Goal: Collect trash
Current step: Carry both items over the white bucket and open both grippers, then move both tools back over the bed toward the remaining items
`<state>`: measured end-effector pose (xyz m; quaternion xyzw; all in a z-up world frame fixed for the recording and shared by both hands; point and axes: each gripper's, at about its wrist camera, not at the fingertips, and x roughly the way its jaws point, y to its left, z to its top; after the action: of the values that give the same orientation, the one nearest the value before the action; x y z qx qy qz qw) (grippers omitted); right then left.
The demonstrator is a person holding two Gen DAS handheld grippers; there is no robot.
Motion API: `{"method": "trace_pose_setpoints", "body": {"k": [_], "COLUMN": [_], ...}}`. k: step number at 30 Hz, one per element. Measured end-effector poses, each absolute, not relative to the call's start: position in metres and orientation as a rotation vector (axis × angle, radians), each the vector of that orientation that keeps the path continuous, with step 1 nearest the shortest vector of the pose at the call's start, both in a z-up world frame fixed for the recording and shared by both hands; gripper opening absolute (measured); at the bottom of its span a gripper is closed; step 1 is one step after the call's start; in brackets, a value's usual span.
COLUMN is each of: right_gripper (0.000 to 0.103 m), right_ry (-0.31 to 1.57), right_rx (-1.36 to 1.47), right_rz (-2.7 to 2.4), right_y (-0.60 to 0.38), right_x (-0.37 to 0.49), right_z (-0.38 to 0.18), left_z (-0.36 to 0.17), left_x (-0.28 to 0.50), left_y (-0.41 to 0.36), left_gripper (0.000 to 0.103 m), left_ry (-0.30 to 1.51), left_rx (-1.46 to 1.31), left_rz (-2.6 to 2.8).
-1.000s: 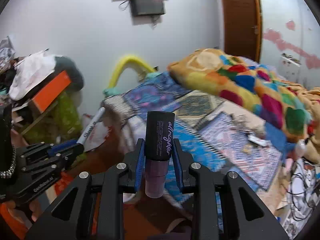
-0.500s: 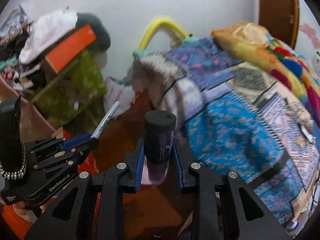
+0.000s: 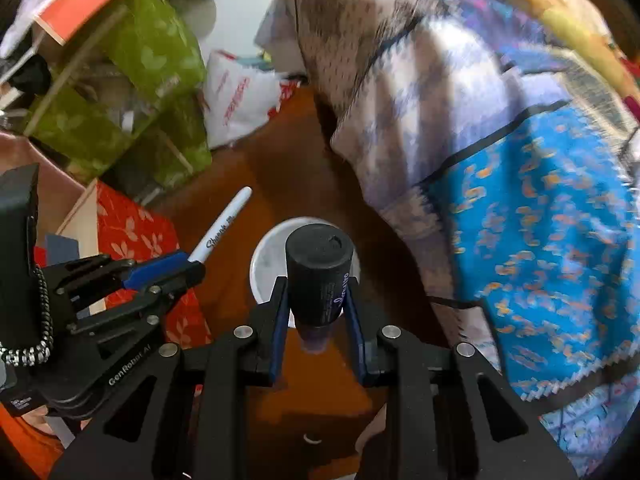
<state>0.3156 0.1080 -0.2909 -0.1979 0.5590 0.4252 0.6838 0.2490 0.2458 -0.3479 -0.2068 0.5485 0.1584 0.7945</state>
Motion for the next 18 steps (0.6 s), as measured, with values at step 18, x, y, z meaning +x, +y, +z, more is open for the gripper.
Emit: {"method": "trace_pose_setpoints", "body": {"k": [18], "right_gripper": [0.050], "right_ry": [1.330], "right_rx": [-0.406], "right_rz": [0.995], "right_y": [0.131], "right_x": [0.345], "right_z": [-0.310], "left_z": [-0.369], "left_x": [0.272], "left_y": [0.271], "left_gripper": [0.036], "left_ry": [1.225], "left_rx": [-0.481], "left_rz": [0.430]}}
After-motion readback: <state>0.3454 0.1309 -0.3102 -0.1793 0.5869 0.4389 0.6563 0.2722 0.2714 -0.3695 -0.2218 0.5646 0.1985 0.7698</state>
